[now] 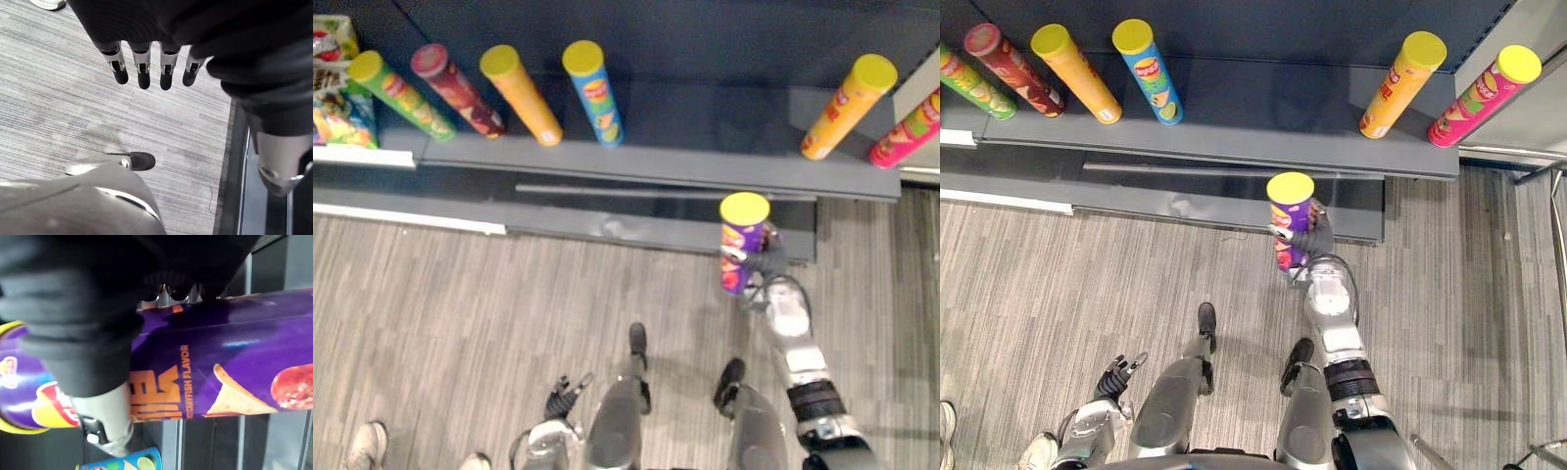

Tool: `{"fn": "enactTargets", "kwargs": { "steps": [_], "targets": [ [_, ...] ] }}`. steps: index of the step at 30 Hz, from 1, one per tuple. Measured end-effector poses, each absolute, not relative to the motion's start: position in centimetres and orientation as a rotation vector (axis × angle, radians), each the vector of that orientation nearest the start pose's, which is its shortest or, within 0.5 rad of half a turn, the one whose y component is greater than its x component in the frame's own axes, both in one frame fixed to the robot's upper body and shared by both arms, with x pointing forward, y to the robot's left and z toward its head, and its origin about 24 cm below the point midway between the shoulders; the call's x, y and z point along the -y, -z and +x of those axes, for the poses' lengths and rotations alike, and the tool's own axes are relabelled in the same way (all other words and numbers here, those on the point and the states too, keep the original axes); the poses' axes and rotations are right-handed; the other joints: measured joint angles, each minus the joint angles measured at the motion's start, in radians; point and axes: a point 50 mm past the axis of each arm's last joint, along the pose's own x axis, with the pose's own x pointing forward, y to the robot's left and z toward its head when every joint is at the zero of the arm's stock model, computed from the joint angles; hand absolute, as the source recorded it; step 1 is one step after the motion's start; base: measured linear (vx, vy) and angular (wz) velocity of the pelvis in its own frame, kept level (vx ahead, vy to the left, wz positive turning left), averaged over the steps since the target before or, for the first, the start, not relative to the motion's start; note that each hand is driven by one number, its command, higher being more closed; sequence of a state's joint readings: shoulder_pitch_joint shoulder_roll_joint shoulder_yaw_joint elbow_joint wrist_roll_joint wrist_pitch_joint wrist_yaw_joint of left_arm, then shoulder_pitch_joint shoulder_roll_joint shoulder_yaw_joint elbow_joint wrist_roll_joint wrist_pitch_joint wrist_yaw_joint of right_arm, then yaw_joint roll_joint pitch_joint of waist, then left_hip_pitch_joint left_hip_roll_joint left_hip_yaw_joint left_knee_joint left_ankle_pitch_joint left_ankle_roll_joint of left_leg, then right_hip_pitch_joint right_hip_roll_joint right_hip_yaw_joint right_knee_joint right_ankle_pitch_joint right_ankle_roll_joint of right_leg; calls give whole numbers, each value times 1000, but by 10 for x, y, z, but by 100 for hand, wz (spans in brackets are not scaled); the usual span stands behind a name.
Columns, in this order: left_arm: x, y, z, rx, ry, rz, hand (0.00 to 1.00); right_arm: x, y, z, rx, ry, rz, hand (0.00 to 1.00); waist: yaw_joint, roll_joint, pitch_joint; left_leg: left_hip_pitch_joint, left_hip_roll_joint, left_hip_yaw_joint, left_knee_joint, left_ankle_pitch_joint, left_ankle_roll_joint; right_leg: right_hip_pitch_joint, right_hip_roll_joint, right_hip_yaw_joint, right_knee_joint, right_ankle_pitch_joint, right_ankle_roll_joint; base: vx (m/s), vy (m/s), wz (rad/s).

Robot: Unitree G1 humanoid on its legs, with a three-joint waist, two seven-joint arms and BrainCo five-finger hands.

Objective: Put the gum and the chips on the shelf.

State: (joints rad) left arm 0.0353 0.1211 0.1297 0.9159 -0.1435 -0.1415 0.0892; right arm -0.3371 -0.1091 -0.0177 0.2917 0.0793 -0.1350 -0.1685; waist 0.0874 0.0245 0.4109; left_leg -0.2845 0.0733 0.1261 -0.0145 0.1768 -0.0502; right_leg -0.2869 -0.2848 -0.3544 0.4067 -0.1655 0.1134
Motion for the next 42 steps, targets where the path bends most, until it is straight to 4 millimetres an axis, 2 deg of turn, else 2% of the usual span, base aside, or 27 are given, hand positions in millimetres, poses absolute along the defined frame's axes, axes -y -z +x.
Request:
{"fn": "enactTargets", "kwargs": {
  "steps": [4,7,12,15,18,20,24,27,35,42],
  "targets": [
    [-228,131,140,-799,-368,-41,0,175,-100,331,222,173,-30,100,2,1,1,-24,-7,-23,4,4,-1,-21,-11,-18,29,-22,-10,-71,-22,20],
    [-230,131,136,-799,-377,-41,0,177,-128,345,297,209,-17,100,8,2,2,-63,-6,-34,6,5,-2,-53,-14,-31,41,-25,-8,-52,-43,16],
    [-231,127,141,-767,-382,-50,0,194,-172,364,386,303,-20,100,52,17,9,-123,-11,-61,18,13,-4,-105,-31,-48,73,-28,-12,14,-50,13],
    [-232,126,142,-758,-401,-69,0,199,-193,373,419,342,-9,100,58,30,16,-150,-19,-82,19,32,-4,-121,-40,-69,94,-33,-11,56,-57,23],
    [-232,124,147,-745,-412,-65,0,203,-213,376,466,368,-4,100,73,41,22,-172,-22,-89,17,45,-8,-144,-51,-78,118,-44,-12,63,-48,18],
    [-231,122,154,-728,-411,-65,0,210,-227,379,488,397,7,100,87,57,31,-181,-25,-103,18,50,-4,-149,-56,-89,135,-56,-14,74,-82,17],
    [-230,120,159,-709,-428,-94,0,210,-239,381,511,425,35,100,94,65,36,-195,-26,-111,17,50,-4,-160,-62,-101,152,-76,-19,56,-76,11],
    [-229,117,167,-692,-430,-94,0,220,-249,381,530,464,50,100,108,76,45,-205,-23,-112,17,51,-5,-172,-60,-103,157,-80,-23,27,-62,0],
    [-220,118,170,-697,-400,-79,0,238,-279,379,589,546,117,100,107,81,49,-235,-21,-113,16,53,-6,-200,-59,-107,154,-80,-23,24,-41,1],
    [-213,114,180,-669,-379,-101,0,243,-321,372,697,575,175,100,111,105,60,-258,-19,-118,16,54,-8,-219,-57,-113,155,-80,-23,10,-30,1]
  ]
}}
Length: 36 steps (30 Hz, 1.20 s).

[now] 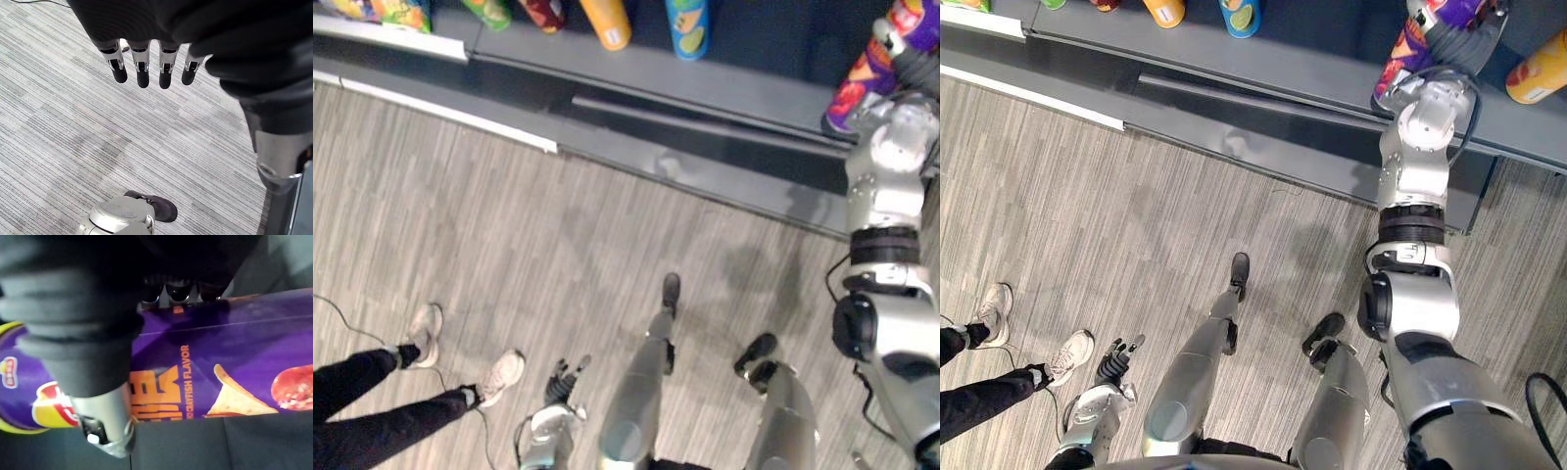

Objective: Put the gum and the chips on the shelf.

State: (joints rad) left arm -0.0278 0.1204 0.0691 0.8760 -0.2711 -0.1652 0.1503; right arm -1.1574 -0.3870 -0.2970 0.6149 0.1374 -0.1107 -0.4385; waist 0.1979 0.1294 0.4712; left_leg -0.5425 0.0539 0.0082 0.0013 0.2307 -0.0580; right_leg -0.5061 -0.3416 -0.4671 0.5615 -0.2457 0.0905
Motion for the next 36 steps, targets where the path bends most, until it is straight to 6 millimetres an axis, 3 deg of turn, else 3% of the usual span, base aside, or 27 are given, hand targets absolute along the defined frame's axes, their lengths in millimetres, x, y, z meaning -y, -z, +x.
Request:
{"fn": "enactTargets", "kwargs": {
  "steps": [15,24,36],
  "targets": [
    [-201,96,210,-566,-350,-130,0,256,-344,362,750,672,375,100,32,37,15,-53,-27,-47,0,15,-4,-32,-40,-48,50,-34,-1,17,-36,12],
    [-192,89,220,-526,-351,-158,0,253,-359,355,814,690,411,100,54,40,15,-87,-33,-49,0,17,-5,-68,-50,-53,65,-36,-3,5,-33,3],
    [-187,84,225,-494,-346,-180,0,247,-376,345,885,724,396,100,56,42,14,-118,-33,-46,0,18,-5,-102,-54,-52,72,-37,-4,9,-31,0]
  ]
}}
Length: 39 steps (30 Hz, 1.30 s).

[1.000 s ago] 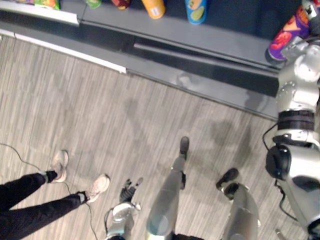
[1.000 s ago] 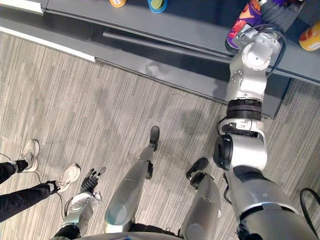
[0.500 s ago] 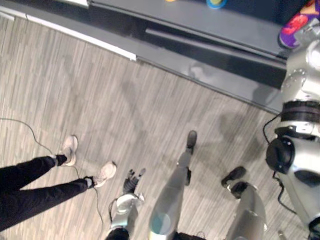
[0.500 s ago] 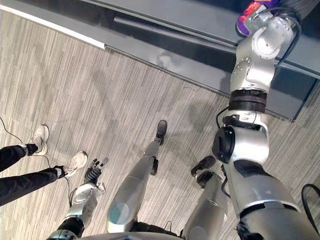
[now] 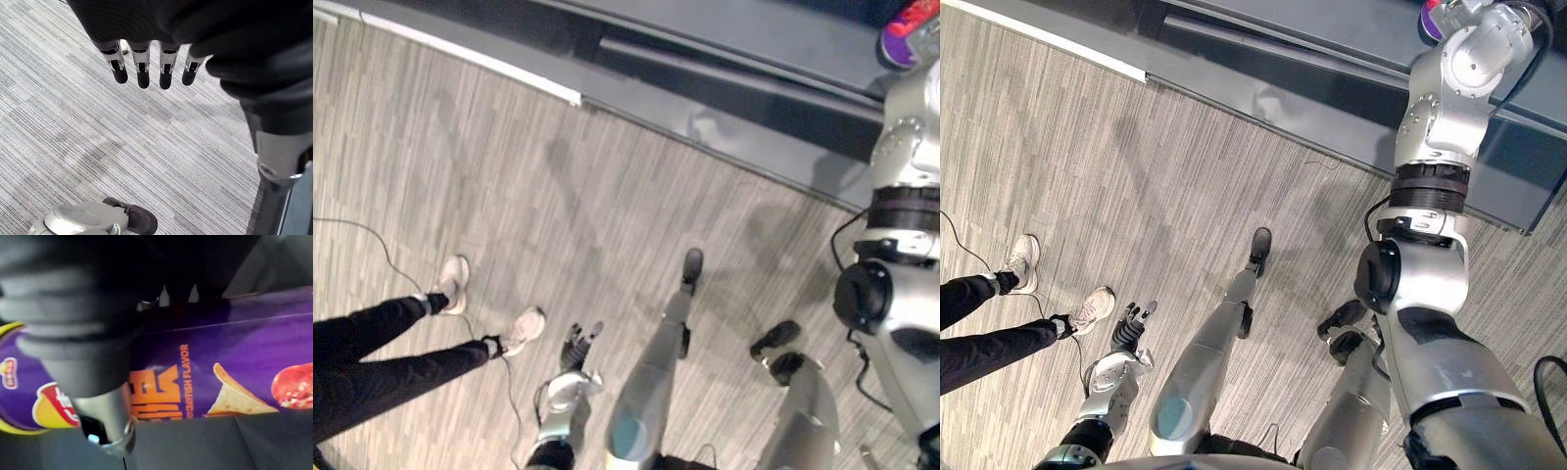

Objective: Put the gum and the chips on the shelf.

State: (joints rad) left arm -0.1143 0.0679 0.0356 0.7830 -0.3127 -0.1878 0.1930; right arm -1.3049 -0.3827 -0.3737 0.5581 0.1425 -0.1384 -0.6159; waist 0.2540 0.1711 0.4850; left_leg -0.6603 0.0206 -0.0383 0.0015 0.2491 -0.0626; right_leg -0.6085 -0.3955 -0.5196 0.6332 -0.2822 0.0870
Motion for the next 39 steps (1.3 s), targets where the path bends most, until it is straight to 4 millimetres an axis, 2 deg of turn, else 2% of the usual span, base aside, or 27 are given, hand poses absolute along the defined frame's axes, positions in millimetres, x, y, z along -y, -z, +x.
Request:
{"fn": "enactTargets", "kwargs": {
  "steps": [6,17,18,30,37,39],
  "targets": [
    [-181,83,226,-485,-341,-200,0,239,-380,344,909,735,308,100,4,1,-1,-3,0,7,-2,-1,-1,-16,-4,9,12,-2,-3,7,-33,-2],
    [-178,80,229,-466,-350,-244,0,232,-384,342,933,710,289,100,3,2,-2,-19,1,16,1,3,0,-38,-6,13,17,-3,-4,10,-34,-2],
    [-178,80,229,-466,-349,-245,0,231,-384,342,932,709,289,0,3,2,-2,-19,1,17,1,3,0,-39,-6,15,17,-3,-4,8,-31,-2],
    [-175,81,228,-472,-353,-260,0,214,-380,349,917,651,270,0,-3,2,-2,-19,4,30,8,3,0,-49,-5,31,23,-2,-4,3,-32,-3],
    [-169,83,227,-481,-354,-282,0,196,-335,367,783,593,260,0,-5,-3,-4,-13,22,41,53,-14,-7,-29,10,41,15,-2,-5,-16,-42,-7],
    [-166,87,225,-502,-353,-289,0,190,-312,376,705,571,233,0,-9,-4,-5,1,31,51,74,-27,-5,-11,19,52,14,-1,-7,-31,-48,-17]
  ]
}}
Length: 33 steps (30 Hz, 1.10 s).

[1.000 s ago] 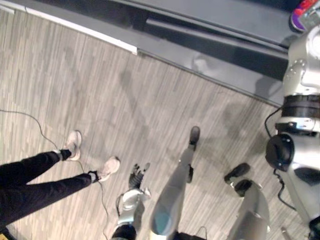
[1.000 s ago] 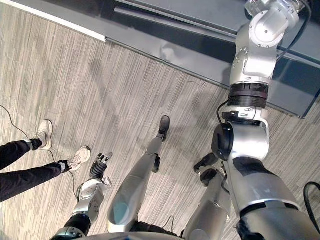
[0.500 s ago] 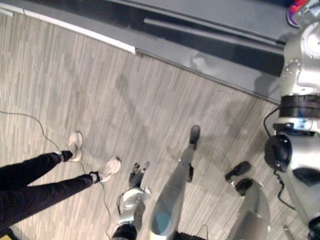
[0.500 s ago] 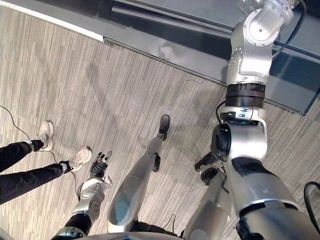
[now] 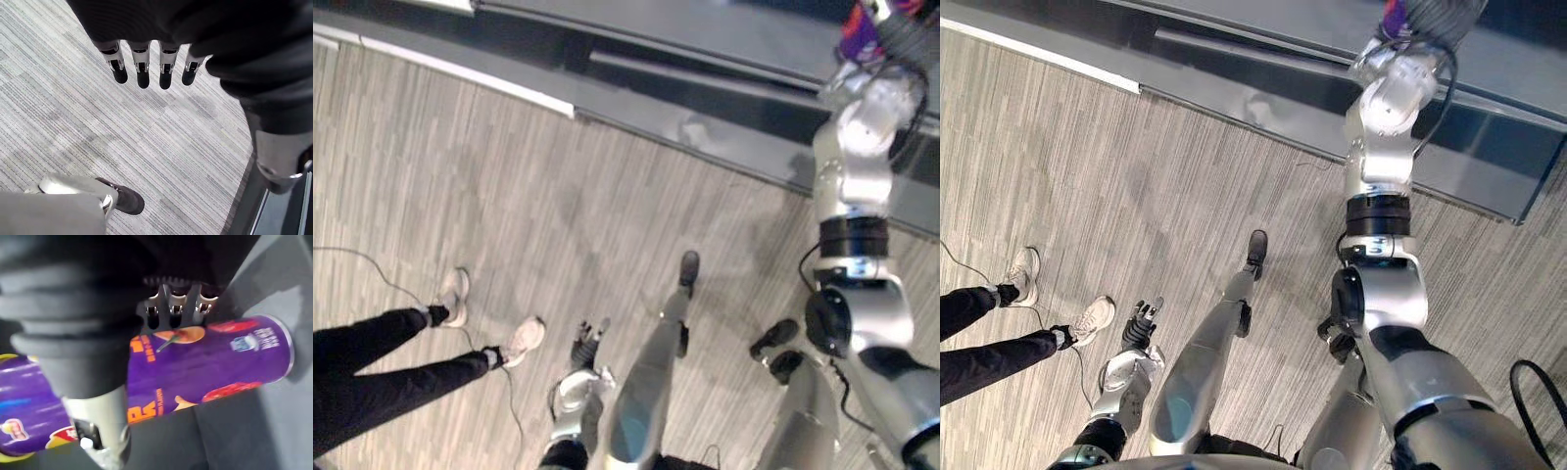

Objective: Put the gum and the chips on the shelf.

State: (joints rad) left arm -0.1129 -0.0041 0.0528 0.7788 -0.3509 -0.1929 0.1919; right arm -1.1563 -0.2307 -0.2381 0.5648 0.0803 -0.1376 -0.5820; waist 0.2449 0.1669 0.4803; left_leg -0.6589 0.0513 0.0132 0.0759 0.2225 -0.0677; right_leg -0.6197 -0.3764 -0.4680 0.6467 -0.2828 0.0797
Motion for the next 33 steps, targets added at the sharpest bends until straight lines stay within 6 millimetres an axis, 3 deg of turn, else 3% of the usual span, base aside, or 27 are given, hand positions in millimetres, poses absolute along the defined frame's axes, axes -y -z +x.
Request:
{"fn": "enactTargets", "kwargs": {
  "steps": [3,9,13,19,22,24,26,28,29,31,32,33],
  "targets": [
    [-168,91,220,-522,-366,-290,0,184,-283,385,607,545,211,0,-12,-7,-3,31,10,9,0,-5,-3,26,13,8,-10,3,-4,-20,-56,-17],
    [-175,105,197,-593,-408,-285,0,176,-210,387,416,501,157,0,-54,-63,-30,115,47,38,5,-24,-16,103,56,33,-51,12,-11,16,-70,-22],
    [-180,111,191,-621,-427,-283,0,179,-173,382,321,485,131,0,-59,-85,-41,175,67,63,35,-57,-24,160,77,55,-65,13,-12,21,-71,-23],
    [-196,120,176,-688,-449,-237,0,163,-94,359,111,393,91,0,-107,-137,-68,308,92,91,31,-90,-36,292,114,78,-121,15,-8,30,-46,-20],
    [-207,127,166,-745,-439,-181,0,152,-47,333,-13,300,37,0,-109,-174,-103,384,108,118,10,-107,-43,352,152,112,-180,31,-7,62,-27,-42],
    [-218,134,148,-807,-466,-153,0,148,-14,305,-102,197,-5,0,-137,-206,-164,414,116,138,-15,-109,-44,381,173,125,-231,49,-2,115,6,-23],
    [-225,138,136,-842,-474,-139,0,151,1,289,-144,130,-38,0,-156,-222,-185,454,120,156,-37,-111,-44,412,186,143,-270,66,2,116,30,-34],
    [-230,145,116,-908,-467,-115,0,167,27,255,-232,52,-95,0,-167,-228,-237,517,119,201,-82,-114,-44,462,206,177,-351,103,13,103,55,-53],
    [-230,146,114,-916,-466,-117,0,170,31,251,-247,45,-99,0,-169,-228,-244,524,119,205,-88,-114,-44,468,208,181,-361,108,14,93,53,-41],
    [-229,153,91,-990,-445,-106,0,184,63,208,-401,-3,-105,0,-193,-227,-307,582,109,233,-139,-113,-43,514,218,197,-431,135,27,108,55,-25],
    [-229,154,89,-998,-442,-105,0,185,67,203,-419,-4,-103,0,-196,-227,-312,589,108,236,-145,-113,-43,521,218,198,-437,136,27,98,58,-18],
    [-229,156,79,-1022,-438,-107,0,188,82,183,-499,-13,-92,0,-208,-227,-332,619,102,245,-167,-112,-42,544,218,203,-457,140,33,83,54,-12]
  ]
}}
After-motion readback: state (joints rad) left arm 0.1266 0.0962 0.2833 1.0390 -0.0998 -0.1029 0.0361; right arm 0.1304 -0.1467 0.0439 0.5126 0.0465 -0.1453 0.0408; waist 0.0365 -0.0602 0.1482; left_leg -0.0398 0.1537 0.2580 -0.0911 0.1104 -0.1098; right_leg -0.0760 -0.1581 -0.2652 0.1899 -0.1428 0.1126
